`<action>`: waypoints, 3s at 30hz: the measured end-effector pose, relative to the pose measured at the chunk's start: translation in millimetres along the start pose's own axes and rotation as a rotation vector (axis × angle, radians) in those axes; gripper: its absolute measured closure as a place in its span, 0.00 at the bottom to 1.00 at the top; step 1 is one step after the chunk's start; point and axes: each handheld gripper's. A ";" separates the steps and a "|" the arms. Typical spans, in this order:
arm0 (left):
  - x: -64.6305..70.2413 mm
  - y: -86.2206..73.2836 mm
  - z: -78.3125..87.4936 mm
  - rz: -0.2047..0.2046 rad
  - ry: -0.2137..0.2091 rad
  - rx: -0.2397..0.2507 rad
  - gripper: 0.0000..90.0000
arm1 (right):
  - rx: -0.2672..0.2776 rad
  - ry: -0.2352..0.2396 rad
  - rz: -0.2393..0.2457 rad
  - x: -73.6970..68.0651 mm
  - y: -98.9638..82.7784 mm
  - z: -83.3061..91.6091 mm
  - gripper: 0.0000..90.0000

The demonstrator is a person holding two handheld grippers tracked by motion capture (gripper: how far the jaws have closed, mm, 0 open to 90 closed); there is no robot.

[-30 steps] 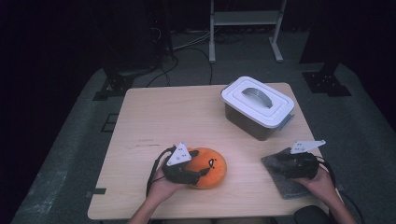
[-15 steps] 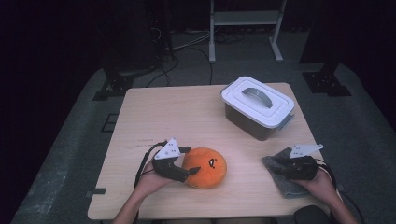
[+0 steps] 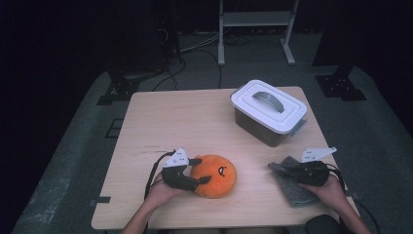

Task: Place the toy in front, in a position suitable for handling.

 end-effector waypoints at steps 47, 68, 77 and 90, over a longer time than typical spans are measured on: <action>3.5 -6.1 9.8 -0.043 -0.061 -0.070 0.39 | 0.209 0.202 0.280 -76.8 123.2 -73.8 0.86; 10.3 0.1 -7.2 -0.024 -0.077 -0.032 0.39 | 0.175 0.197 0.291 -76.9 117.4 -64.4 0.87; 10.0 0.6 -6.4 -0.041 -0.055 -0.033 0.39 | 0.146 0.188 0.266 -64.3 107.7 -67.6 0.87; 0.0 -1.2 -5.3 0.039 -0.028 -0.032 0.38 | 0.157 0.166 0.339 -79.4 114.5 -66.6 0.86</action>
Point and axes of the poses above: each handheld gripper's, and its own axes: z roughly backward along the jaws, y roughly out of its top, x roughly to its right, and after that the axes turned 12 degrees about z, right-handed
